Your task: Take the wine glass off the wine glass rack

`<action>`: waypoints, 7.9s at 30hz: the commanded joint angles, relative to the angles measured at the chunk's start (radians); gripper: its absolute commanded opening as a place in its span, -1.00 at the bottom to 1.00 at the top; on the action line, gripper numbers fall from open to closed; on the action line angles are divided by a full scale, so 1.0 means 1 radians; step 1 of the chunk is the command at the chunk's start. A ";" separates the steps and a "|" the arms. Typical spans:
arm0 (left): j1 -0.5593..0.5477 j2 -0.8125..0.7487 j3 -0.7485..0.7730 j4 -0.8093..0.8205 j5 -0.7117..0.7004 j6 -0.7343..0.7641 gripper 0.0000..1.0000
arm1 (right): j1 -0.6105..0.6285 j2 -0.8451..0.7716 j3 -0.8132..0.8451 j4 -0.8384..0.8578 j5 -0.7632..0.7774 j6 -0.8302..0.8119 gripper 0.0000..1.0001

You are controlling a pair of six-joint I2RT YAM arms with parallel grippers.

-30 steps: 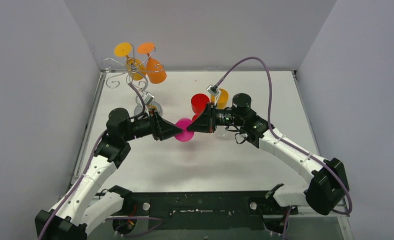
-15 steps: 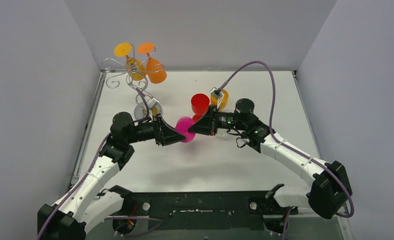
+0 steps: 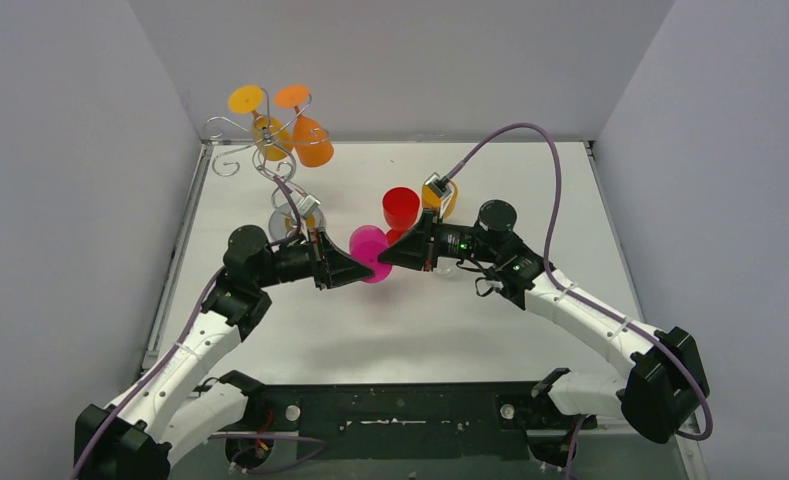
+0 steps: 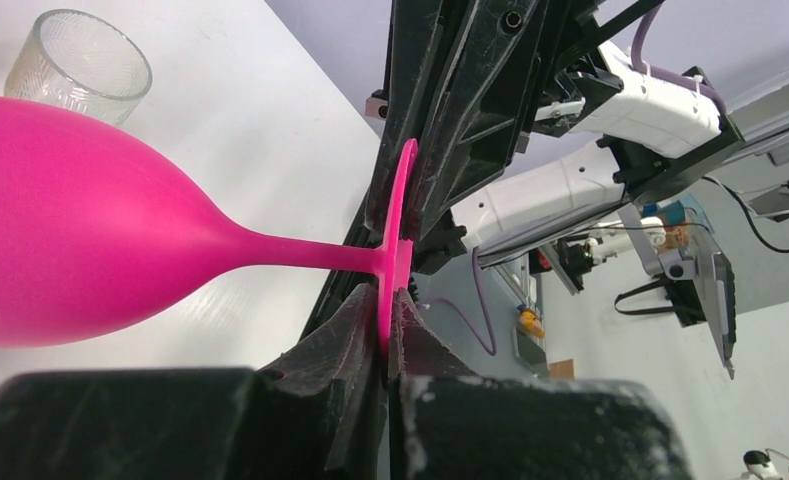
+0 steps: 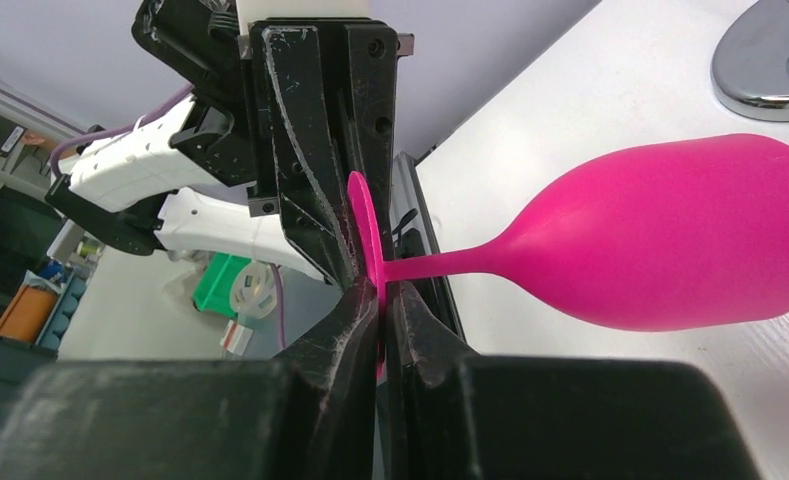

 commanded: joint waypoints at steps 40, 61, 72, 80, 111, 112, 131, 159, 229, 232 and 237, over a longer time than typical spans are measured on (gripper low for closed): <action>-0.067 -0.261 -0.263 0.104 0.332 0.790 -1.00 | -0.300 0.077 0.190 -0.214 -0.278 -0.084 0.43; -0.065 -0.197 -0.232 0.307 0.478 0.690 -1.00 | -0.177 0.204 0.248 -0.075 -0.562 0.103 0.02; -0.060 -0.170 -0.206 0.254 0.517 0.730 -1.00 | -0.169 0.187 0.243 -0.122 -0.609 0.092 -0.58; -0.052 -0.129 -0.183 0.217 0.550 0.770 -1.00 | -0.143 0.171 0.243 -0.137 -0.654 0.090 -0.57; 0.031 -0.235 -0.162 -0.018 0.393 0.818 0.08 | -0.121 0.120 0.241 -0.190 -0.532 0.009 -1.00; 0.037 -0.241 -0.161 -0.038 0.379 0.822 0.12 | -0.122 0.121 0.251 -0.236 -0.515 -0.031 -1.00; 0.122 -0.353 -0.100 -0.283 -0.244 0.654 0.95 | 0.041 0.157 0.448 -0.905 0.487 -0.560 -1.00; 0.153 -0.300 0.020 -0.452 -0.550 0.503 0.95 | 0.207 0.447 0.587 -0.913 0.994 -0.611 -1.00; 0.385 -0.191 0.455 -0.742 -1.327 0.379 0.93 | 0.125 0.070 0.511 -0.846 0.922 -0.493 0.39; 0.390 -0.095 0.525 -0.764 -1.341 0.395 0.93 | 0.104 0.048 0.497 -0.838 0.907 -0.491 0.40; 0.544 0.005 0.610 -0.696 -1.242 0.403 0.95 | 0.076 0.016 0.481 -0.845 0.882 -0.491 0.41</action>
